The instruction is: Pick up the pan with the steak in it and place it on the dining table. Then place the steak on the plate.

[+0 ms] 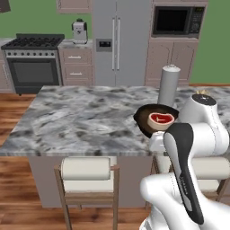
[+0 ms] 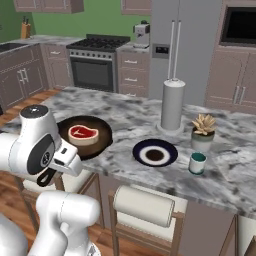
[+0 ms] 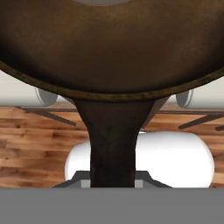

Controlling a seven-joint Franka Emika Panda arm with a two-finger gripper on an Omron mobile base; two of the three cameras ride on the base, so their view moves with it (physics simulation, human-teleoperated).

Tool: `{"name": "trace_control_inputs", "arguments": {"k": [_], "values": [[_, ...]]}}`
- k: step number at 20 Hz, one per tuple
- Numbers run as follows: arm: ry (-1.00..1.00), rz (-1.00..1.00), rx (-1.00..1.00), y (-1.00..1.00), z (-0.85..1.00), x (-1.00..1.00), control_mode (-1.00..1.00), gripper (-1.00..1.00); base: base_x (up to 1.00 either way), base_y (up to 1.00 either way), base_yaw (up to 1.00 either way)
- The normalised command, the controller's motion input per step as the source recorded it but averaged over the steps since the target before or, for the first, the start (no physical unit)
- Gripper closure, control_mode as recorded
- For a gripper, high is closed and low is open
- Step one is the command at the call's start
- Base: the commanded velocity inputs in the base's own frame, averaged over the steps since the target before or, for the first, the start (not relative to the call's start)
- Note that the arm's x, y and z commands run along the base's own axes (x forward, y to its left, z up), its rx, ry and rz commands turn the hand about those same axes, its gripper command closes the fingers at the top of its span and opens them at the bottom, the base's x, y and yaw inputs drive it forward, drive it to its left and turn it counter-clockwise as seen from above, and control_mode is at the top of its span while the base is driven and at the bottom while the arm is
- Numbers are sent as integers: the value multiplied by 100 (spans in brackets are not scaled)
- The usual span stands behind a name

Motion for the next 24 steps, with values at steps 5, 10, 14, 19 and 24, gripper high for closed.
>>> {"name": "trace_control_inputs", "arguments": {"k": [5,10,14,19,24], "values": [[0,0,0,0,0,0,100,100,63,0,1],[0,0,0,12,-14,67,-100,100,0,0,0],[0,0,0,20,-17,81,-100,100,0,0,0],[0,0,0,15,-17,81,-100,100,0,0,0],[0,0,1,1,-13,70,-100,100,0,0,0]]}}
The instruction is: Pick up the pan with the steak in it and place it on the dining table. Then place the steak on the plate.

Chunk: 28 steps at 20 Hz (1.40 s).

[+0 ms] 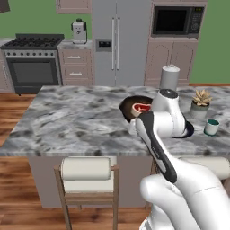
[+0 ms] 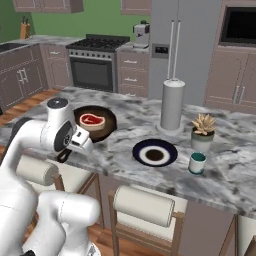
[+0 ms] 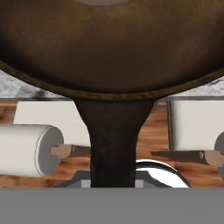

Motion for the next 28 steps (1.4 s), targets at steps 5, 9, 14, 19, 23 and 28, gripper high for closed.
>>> {"name": "trace_control_inputs", "arguments": {"k": [5,9,14,19,23,28], "values": [[0,0,0,0,-13,74,-100,100,0,0,0],[0,0,0,0,-17,51,-100,100,0,0,0],[1,0,-1,0,-10,19,-100,100,0,0,0],[0,0,-1,0,-11,2,-100,100,0,0,0],[0,0,-2,0,-31,9,-100,100,0,0,0],[0,0,-1,0,-36,18,-100,100,0,0,0]]}}
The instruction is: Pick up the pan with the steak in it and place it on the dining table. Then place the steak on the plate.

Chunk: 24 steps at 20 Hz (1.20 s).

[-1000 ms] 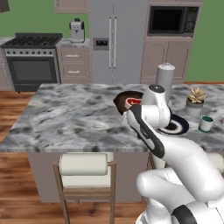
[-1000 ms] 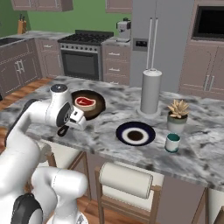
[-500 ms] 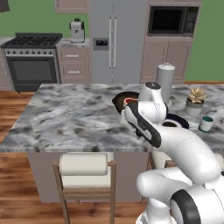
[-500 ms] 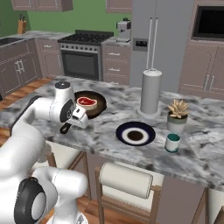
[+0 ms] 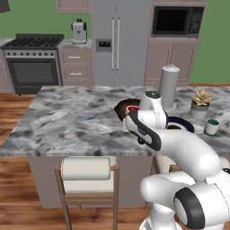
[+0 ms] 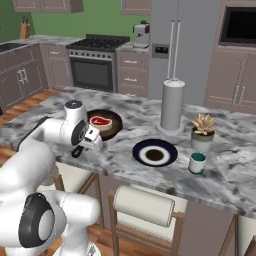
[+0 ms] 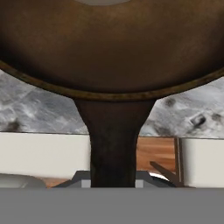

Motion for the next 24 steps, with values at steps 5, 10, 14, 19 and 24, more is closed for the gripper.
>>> {"name": "trace_control_inputs", "arguments": {"k": [5,10,14,19,24], "values": [[0,0,0,0,-38,25,-100,100,0,0,0],[0,0,0,-2,-27,34,-100,100,0,0,0],[0,0,0,-3,-23,38,-100,100,0,0,0],[0,0,0,-6,-24,38,-100,100,0,0,0],[0,0,0,-9,-29,27,-100,100,0,0,0]]}}
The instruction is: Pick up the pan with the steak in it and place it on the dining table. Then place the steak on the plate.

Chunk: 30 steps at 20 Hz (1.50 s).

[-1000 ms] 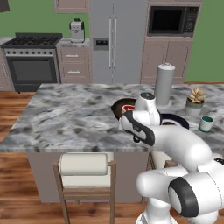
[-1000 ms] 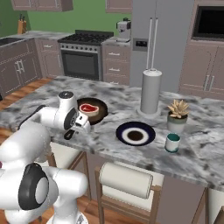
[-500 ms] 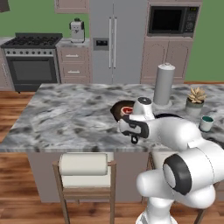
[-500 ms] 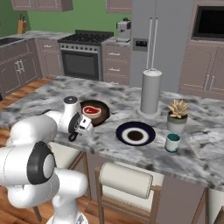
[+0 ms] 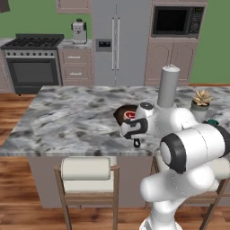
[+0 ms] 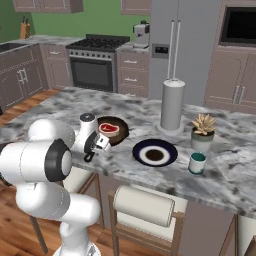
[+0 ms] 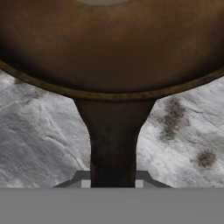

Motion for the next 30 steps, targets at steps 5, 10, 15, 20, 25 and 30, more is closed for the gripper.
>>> {"name": "trace_control_inputs", "arguments": {"k": [5,10,15,20,25,30], "values": [[0,0,-1,-9,-32,17,-100,100,0,0,0],[1,0,-1,-2,-18,8,-100,100,0,0,0],[1,0,0,0,-6,4,-100,100,0,0,0],[2,0,-1,0,-22,16,-100,100,0,0,0],[2,0,-1,0,-27,23,-100,100,0,0,0],[1,0,-2,-3,-27,23,-100,100,0,0,0]]}}
